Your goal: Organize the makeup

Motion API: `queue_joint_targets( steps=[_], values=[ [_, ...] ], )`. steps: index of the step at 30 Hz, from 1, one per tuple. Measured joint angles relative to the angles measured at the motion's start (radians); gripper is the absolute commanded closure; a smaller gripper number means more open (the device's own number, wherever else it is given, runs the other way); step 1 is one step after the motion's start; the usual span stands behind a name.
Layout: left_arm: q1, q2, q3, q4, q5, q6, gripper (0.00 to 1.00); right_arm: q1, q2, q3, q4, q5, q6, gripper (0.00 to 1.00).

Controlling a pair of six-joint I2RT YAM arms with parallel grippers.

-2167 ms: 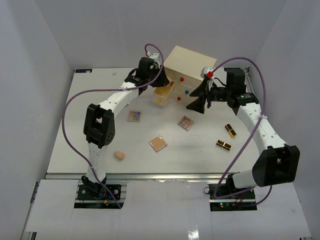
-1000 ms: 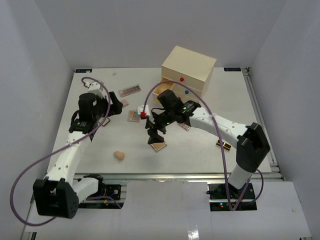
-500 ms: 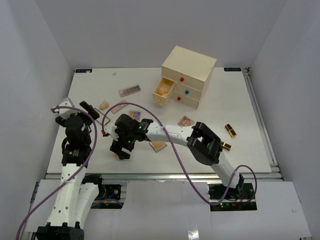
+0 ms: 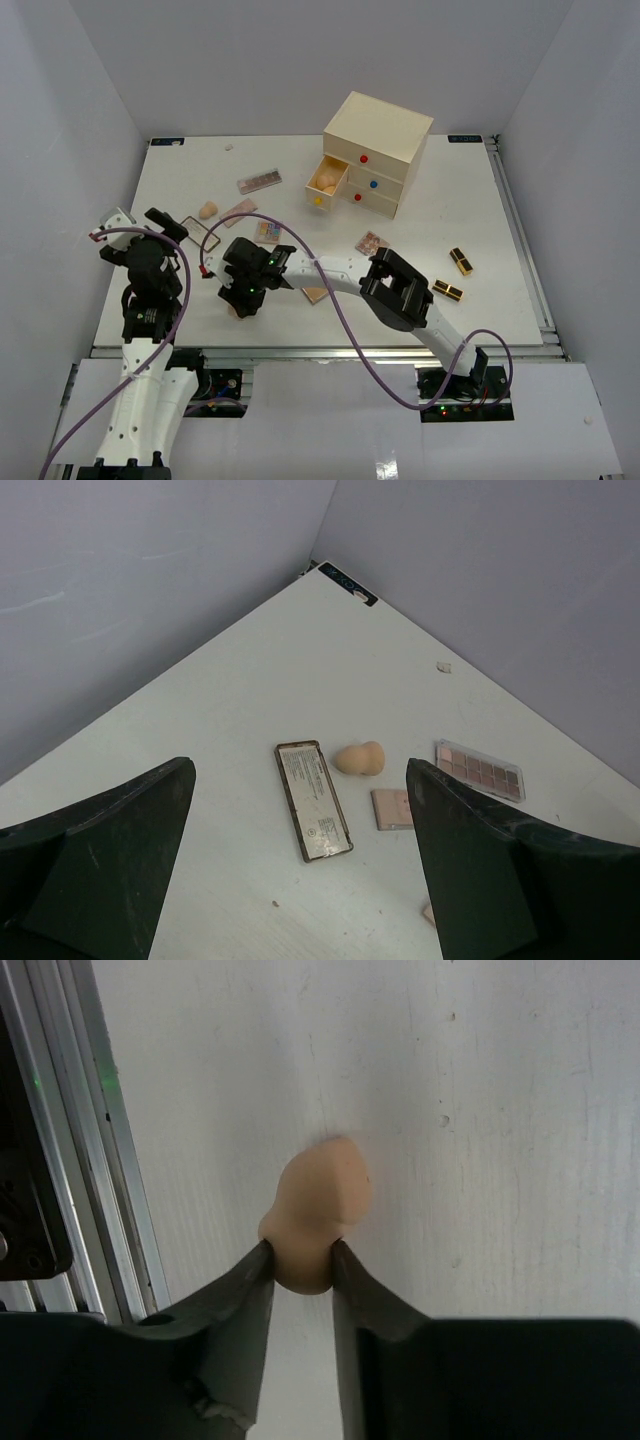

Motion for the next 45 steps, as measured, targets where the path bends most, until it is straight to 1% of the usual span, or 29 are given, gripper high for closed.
queue_joint_targets(
  steps=[3,6,11,13,16,21,23,25,27,32,36,38,40,42,45],
  values=[
    [0.0,0.0,-0.001,0.0,0.001,0.0,0.02,0.0,0.002,0.003,0.0,-0.018,-0.008,0.85],
    [0.0,0.001,-0.002,0.0,0.012,0.0,0.02,-0.008,0.001,0.003,-0.002,-0.037,-0.026,0.89],
    [0.001,0.005,-0.002,0.003,0.088,0.011,0.02,-0.061,-0.043,0.003,-0.051,-0.08,-0.121,0.92],
    [0.002,0.007,-0.002,0.007,0.124,0.018,0.02,-0.106,-0.091,0.003,-0.083,-0.101,-0.169,0.92],
    [0.002,0.01,-0.003,0.012,0.189,0.032,0.02,-0.206,-0.187,0.003,-0.107,-0.106,-0.239,0.92],
    [0.004,0.03,-0.003,0.022,0.287,0.049,0.02,-0.387,-0.309,0.03,-0.107,-0.006,-0.321,0.92],
    [0.004,0.044,-0.003,0.023,0.315,0.052,0.02,-0.431,-0.328,0.042,-0.106,0.049,-0.348,0.91],
    [0.004,0.058,-0.003,0.023,0.342,0.055,0.02,-0.457,-0.338,0.044,-0.106,0.102,-0.371,0.89],
    [0.004,0.069,-0.003,0.023,0.363,0.058,0.02,-0.474,-0.339,0.043,-0.106,0.143,-0.388,0.86],
    [0.004,0.086,-0.003,0.023,0.411,0.063,0.02,-0.518,-0.339,0.04,-0.104,0.241,-0.429,0.85],
    [0.004,0.102,-0.003,0.023,0.442,0.067,0.02,-0.551,-0.337,0.04,-0.091,0.294,-0.445,0.77],
    [0.004,0.107,-0.003,0.023,0.453,0.07,0.02,-0.565,-0.335,0.04,-0.08,0.318,-0.453,0.53],
    [0.004,0.113,-0.003,0.023,0.465,0.072,0.02,-0.575,-0.33,0.04,-0.074,0.337,-0.464,0.43],
    [0.004,0.122,-0.003,0.024,0.478,0.072,0.02,-0.58,-0.324,0.04,-0.074,0.35,-0.465,0.37],
    [0.004,0.147,-0.003,0.024,0.506,0.072,0.02,-0.58,-0.322,0.04,-0.073,0.352,-0.465,0.35]
  ],
)
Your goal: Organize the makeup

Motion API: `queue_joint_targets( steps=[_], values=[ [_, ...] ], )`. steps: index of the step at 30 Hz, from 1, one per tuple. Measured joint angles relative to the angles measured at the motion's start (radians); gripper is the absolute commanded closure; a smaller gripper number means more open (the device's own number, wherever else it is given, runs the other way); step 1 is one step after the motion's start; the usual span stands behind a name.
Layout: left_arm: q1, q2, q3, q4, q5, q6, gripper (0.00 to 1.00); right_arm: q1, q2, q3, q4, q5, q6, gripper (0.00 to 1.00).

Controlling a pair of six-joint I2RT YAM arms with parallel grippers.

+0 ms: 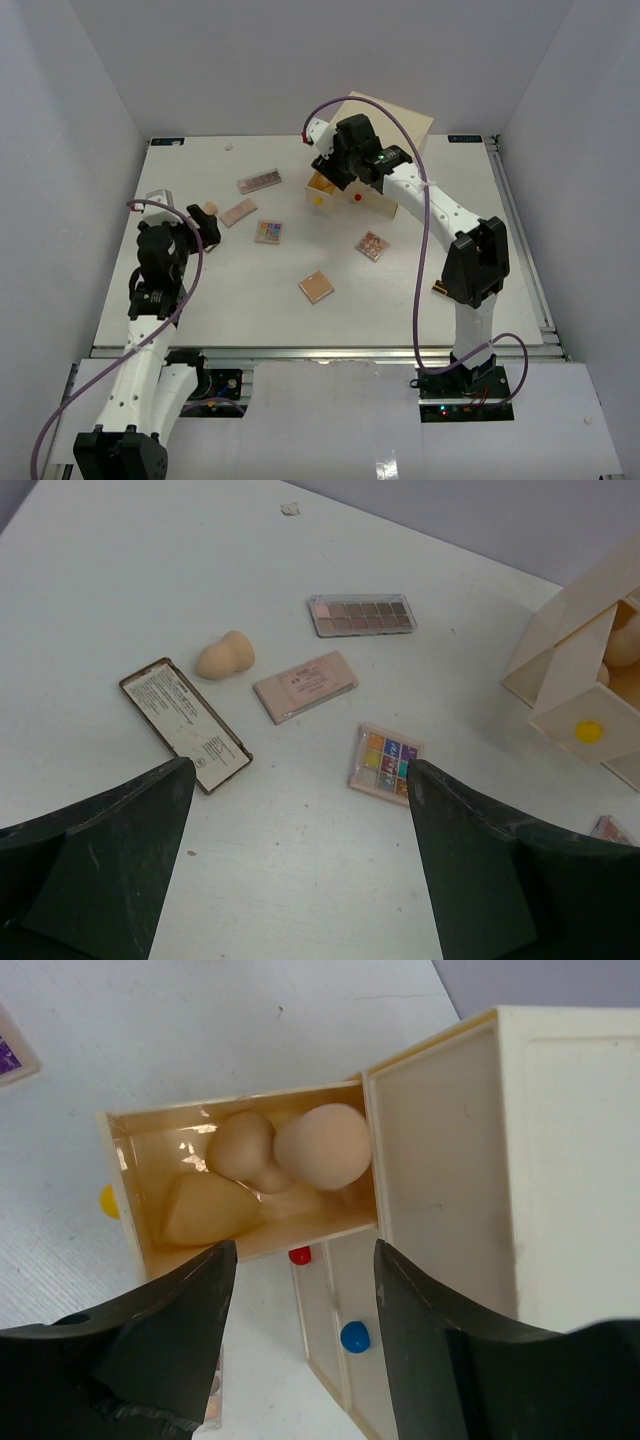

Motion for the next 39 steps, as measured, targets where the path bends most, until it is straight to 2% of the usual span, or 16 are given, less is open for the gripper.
queue_joint_targets(
  steps=[5,9,12,15,19,22,26,30,35,36,39],
  values=[
    [0.0,0.057,0.0,-0.001,0.068,-0.001,0.02,-0.001,-0.013,-0.012,0.005,-0.031,0.016,0.34],
    [0.0,0.107,0.001,0.017,0.11,-0.009,0.02,-0.019,-0.063,-0.033,-0.002,-0.146,0.052,0.31],
    [0.001,0.195,0.018,0.018,0.139,-0.024,0.03,-0.071,-0.148,-0.074,-0.007,-0.355,0.08,0.31],
    [0.008,0.322,0.075,0.001,0.182,-0.048,0.04,-0.162,-0.275,-0.176,-0.009,-0.673,0.1,0.29],
    [0.07,0.522,0.197,-0.017,0.286,-0.089,0.05,-0.257,-0.411,-0.338,-0.004,-1.03,0.078,0.26],
    [0.114,0.665,0.296,-0.025,0.364,-0.121,0.05,-0.258,-0.481,-0.47,-0.031,-1.152,0.03,0.26],
    [0.139,0.79,0.394,-0.047,0.382,-0.135,0.07,-0.248,-0.519,-0.578,-0.03,-1.177,0.003,0.25],
    [0.142,0.977,0.598,-0.099,0.362,-0.139,0.1,-0.261,-0.531,-0.629,-0.021,-1.173,-0.006,0.25],
    [0.143,1.137,0.771,-0.208,0.258,-0.111,0.17,-0.272,-0.539,-0.636,-0.001,-1.17,-0.006,0.25],
    [0.143,1.158,0.793,-0.227,0.233,-0.097,0.2,-0.274,-0.541,-0.637,0.002,-1.17,-0.006,0.25],
    [0.139,1.2,0.824,-0.271,0.169,-0.056,0.22,-0.276,-0.546,-0.639,0.015,-1.169,-0.002,0.25]
  ],
)
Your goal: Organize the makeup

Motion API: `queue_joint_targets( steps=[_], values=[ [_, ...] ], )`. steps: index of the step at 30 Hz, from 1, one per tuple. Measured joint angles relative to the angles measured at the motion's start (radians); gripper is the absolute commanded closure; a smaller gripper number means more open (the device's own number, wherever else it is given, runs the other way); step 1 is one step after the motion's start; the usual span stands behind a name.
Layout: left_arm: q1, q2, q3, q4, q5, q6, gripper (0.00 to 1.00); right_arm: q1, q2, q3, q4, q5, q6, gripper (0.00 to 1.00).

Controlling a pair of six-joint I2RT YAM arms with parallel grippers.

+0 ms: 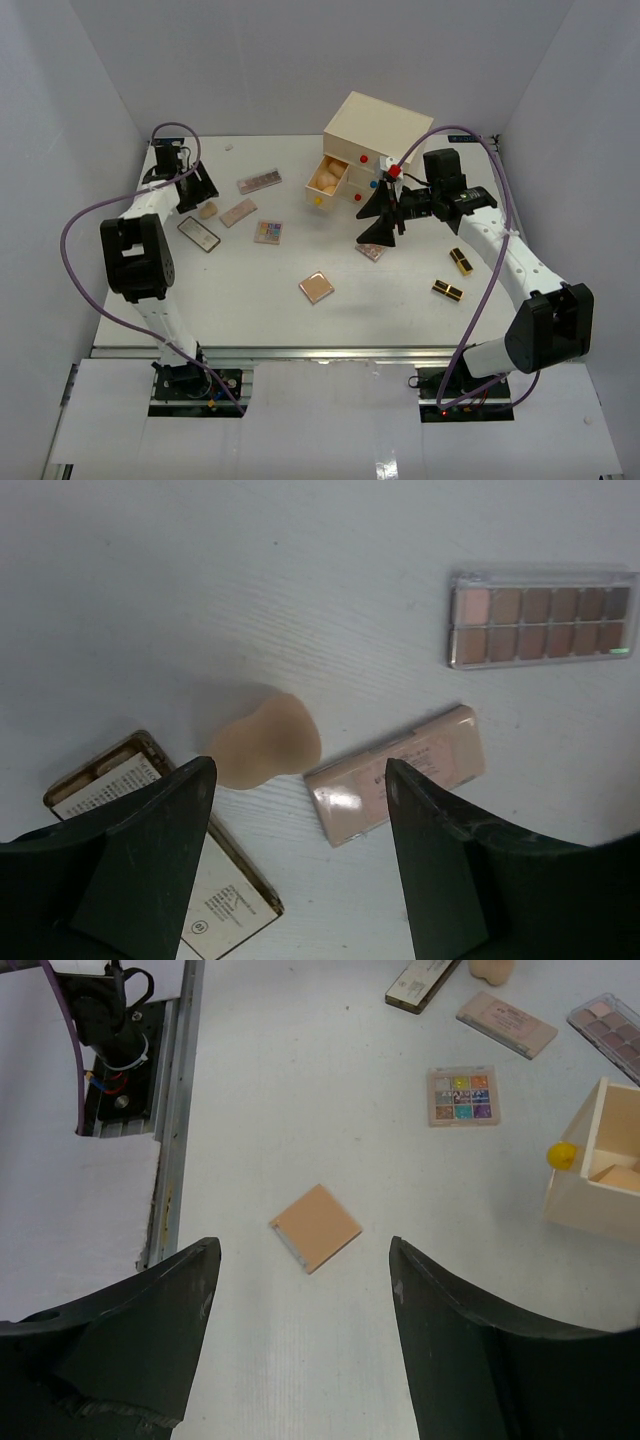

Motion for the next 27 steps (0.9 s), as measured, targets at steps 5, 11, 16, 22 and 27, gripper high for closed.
queue_joint_targets(
  steps=[5,11,16,22,27],
  values=[
    [-0.049,0.049,0.023,-0.056,-0.13,0.077,0.27,0.0,0.0,0.0,0.006,0.002,0.008,0.25],
    [-0.122,0.101,0.052,-0.087,-0.255,0.142,0.59,-0.001,0.0,0.0,0.007,0.002,0.014,0.25],
    [-0.115,0.113,0.062,-0.096,-0.295,0.16,0.8,-0.004,0.0,0.0,0.008,0.002,0.014,0.25],
    [-0.126,0.103,0.067,-0.099,-0.289,0.157,1.0,-0.007,0.0,0.0,0.009,0.002,0.014,0.24],
    [-0.16,0.028,0.049,-0.088,-0.219,0.144,1.0,-0.007,0.0,-0.001,0.009,0.004,0.014,0.24]
  ],
)
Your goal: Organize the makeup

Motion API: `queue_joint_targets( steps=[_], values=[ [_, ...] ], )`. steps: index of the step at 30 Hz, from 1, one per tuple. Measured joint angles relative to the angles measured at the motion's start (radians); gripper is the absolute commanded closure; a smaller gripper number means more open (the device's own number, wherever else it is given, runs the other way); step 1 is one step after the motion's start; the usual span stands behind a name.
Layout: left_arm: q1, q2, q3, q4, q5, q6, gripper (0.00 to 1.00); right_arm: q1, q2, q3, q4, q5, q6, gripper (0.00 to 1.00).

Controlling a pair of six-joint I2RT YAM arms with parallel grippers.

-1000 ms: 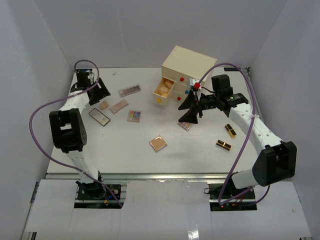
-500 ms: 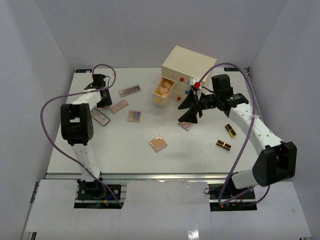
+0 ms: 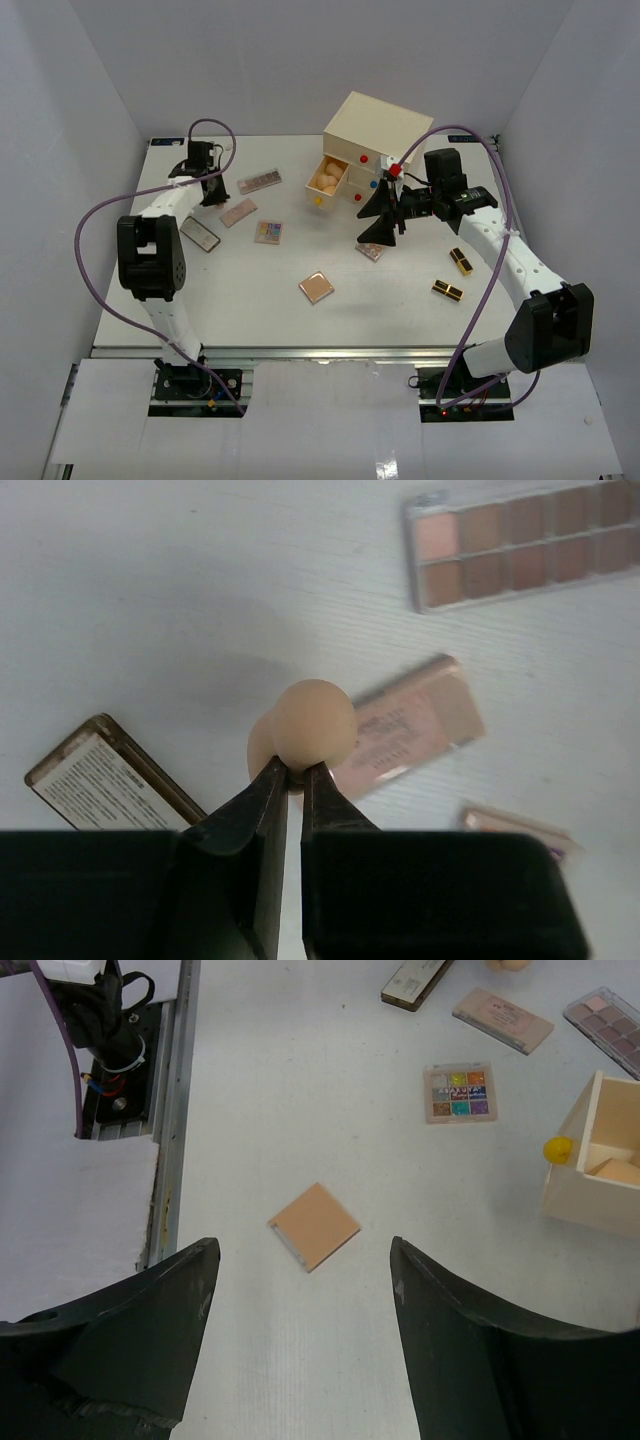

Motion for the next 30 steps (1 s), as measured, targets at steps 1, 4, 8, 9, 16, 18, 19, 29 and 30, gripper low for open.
queue_joint_targets(
  steps=[1,4,8,9,16,18,19,29,30],
  values=[
    [-0.009,-0.029,-0.01,0.002,0.013,-0.002,1.0,0.0,0.0,0.0,0.0,0.002,0.0,0.24],
    [-0.04,-0.122,-0.034,0.026,0.082,-0.017,1.0,-0.001,0.0,-0.005,0.001,0.012,-0.001,0.24],
    [-0.079,-0.246,-0.068,0.058,0.208,-0.044,1.0,-0.013,0.0,-0.013,0.002,0.024,-0.001,0.24],
    [-0.088,-0.275,-0.072,0.061,0.244,-0.052,1.0,-0.019,0.0,-0.013,0.002,0.025,-0.001,0.24],
    [-0.107,-0.41,-0.075,0.088,0.43,-0.101,1.0,-0.052,0.0,-0.013,0.003,0.046,-0.004,0.24],
    [-0.127,-0.416,-0.075,0.098,0.446,-0.112,1.0,-0.055,0.0,-0.013,0.003,0.051,-0.006,0.24],
    [-0.146,-0.415,-0.075,0.102,0.451,-0.116,1.0,-0.056,0.0,-0.013,0.003,0.052,-0.007,0.24],
    [-0.376,-0.238,0.017,0.112,0.435,-0.131,1.0,-0.071,0.0,-0.013,0.003,0.059,-0.008,0.24],
    [-0.392,-0.21,0.041,0.11,0.425,-0.131,1.0,-0.072,0.0,-0.013,0.003,0.058,-0.008,0.24]
  ],
)
